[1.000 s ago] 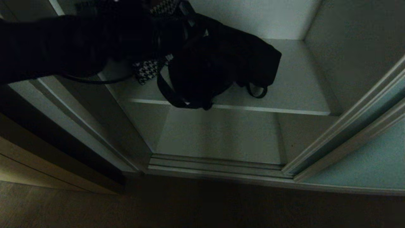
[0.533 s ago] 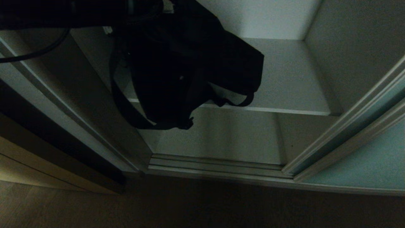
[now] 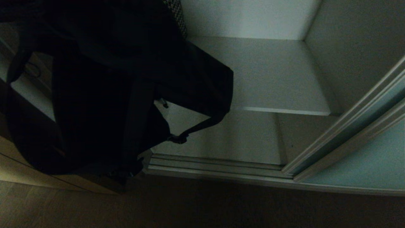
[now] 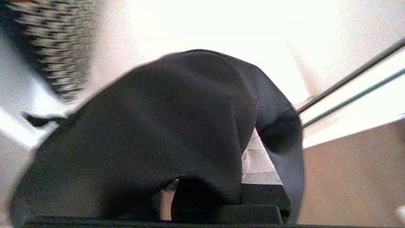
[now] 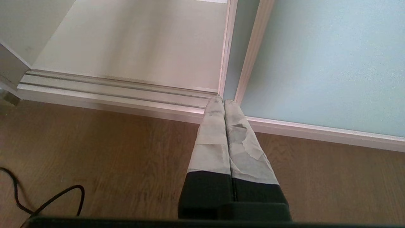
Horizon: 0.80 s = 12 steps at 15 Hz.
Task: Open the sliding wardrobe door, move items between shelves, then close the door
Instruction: Place the bag on the lower shelf
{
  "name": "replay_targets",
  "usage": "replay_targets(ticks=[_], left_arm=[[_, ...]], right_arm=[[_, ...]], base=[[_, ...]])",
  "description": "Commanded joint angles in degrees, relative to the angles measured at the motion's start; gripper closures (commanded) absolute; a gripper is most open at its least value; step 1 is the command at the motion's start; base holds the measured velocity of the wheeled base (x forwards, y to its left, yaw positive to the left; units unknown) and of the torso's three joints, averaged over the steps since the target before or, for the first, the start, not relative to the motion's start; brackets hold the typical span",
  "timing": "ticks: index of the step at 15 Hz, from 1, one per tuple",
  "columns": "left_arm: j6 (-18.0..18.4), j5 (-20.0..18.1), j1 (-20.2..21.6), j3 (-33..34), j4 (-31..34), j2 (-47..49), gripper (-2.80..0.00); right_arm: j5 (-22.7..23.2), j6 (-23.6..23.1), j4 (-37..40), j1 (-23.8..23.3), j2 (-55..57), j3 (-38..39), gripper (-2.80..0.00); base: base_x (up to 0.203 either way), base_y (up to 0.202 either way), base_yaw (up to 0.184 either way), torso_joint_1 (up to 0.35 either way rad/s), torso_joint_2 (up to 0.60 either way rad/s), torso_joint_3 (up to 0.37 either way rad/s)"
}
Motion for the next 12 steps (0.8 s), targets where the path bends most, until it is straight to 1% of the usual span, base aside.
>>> replay_targets(ticks=[1,3,4,5,7,9,11,12], left_arm=[[1.69,0.06,2.19,0.77,2.93,-5.42,0.00],[3.91,-0.24,7.53,1.95,5.41,-7.68,0.00],[5.09,-0.43,10.34,3.66,5.74,-9.22,0.00],[5.68,-0.63,11.95,5.58,5.90,-11.24,0.00],[5.84,-1.68,13.57,8.74,6.25,-15.22,0.00],[5.71,-3.28,15.38,10.31,7.25,-18.39,0.00],[5.74,-4.05,16.37,10.64,10.28,-21.20,0.00],[5.69,-4.68,17.84,10.66,12.02,-22.08,0.00]], right_arm=[[-0.02,0.00,-0.02,0.01,-0.01,0.00,0.00],[-0.02,0.00,-0.02,0.01,-0.01,0.00,0.00],[-0.02,0.00,-0.02,0.01,-0.01,0.00,0.00],[-0.02,0.00,-0.02,0.01,-0.01,0.00,0.00],[-0.02,0.00,-0.02,0.01,-0.01,0.00,0.00],[-0.02,0.00,-0.02,0.01,-0.01,0.00,0.00],[-0.02,0.00,-0.02,0.01,-0.01,0.00,0.00],[-0.02,0.00,-0.02,0.01,-0.01,0.00,0.00]], base=[[0.000,0.000,0.000,0.000,0.00,0.000],[0.000,0.000,0.000,0.000,0.00,0.000],[0.000,0.000,0.000,0.000,0.00,0.000],[0.000,0.000,0.000,0.000,0.00,0.000],[0.000,0.000,0.000,0.000,0.00,0.000],[0.000,0.000,0.000,0.000,0.00,0.000],[0.000,0.000,0.000,0.000,0.00,0.000],[0.000,0.000,0.000,0.000,0.00,0.000]])
